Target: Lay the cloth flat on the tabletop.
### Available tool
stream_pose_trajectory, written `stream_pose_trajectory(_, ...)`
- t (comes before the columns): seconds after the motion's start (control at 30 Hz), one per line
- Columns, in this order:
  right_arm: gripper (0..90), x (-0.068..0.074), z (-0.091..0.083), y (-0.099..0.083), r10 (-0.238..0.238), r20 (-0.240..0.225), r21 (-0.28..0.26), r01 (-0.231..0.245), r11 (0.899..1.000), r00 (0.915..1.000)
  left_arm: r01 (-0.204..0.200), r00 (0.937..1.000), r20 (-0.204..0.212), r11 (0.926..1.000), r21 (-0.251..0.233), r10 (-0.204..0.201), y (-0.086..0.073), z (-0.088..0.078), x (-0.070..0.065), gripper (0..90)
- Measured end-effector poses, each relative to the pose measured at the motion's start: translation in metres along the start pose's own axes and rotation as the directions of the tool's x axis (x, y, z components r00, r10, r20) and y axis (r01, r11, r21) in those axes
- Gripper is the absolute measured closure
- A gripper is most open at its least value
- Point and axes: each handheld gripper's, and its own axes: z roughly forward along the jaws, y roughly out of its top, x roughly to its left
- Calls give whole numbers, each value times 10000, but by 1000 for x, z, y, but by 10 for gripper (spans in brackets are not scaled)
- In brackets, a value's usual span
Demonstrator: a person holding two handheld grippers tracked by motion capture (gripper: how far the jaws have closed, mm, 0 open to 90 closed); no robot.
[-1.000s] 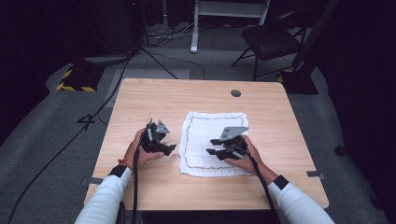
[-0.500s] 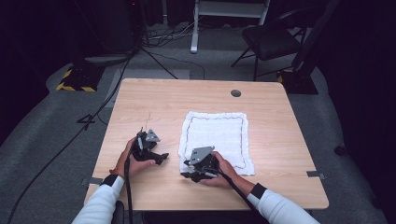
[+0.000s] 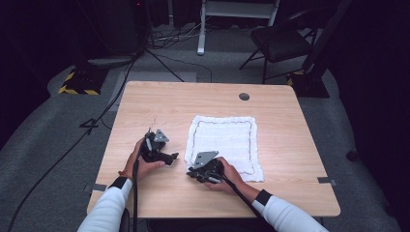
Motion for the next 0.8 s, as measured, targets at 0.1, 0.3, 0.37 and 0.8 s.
stream_pose_trajectory(0.1, 857, 4, -1, -1, -141, 77, -29, 141, 9999, 9999, 0, 9994, -338, 9995, -330, -11, 11, 6, 1, 182)
stream_pose_trajectory(0.3, 873, 9, -4, -2, -231, -155, -32, 231, 9997, 9996, 233, 9990, -363, 9982, -546, -253, 42, 25, 9, 172)
stream_pose_trajectory(0.37, 875, 11, -6, -2, -343, -263, -59, 342, 9994, 9991, 181, 9983, -535, 9977, -646, -216, 51, 32, 10, 174)
stream_pose_trajectory(0.8, 878, 28, -10, -2, -724, -600, -61, 721, 9974, 9956, 711, 9947, -713, 9965, -451, -742, 87, 77, 18, 179)
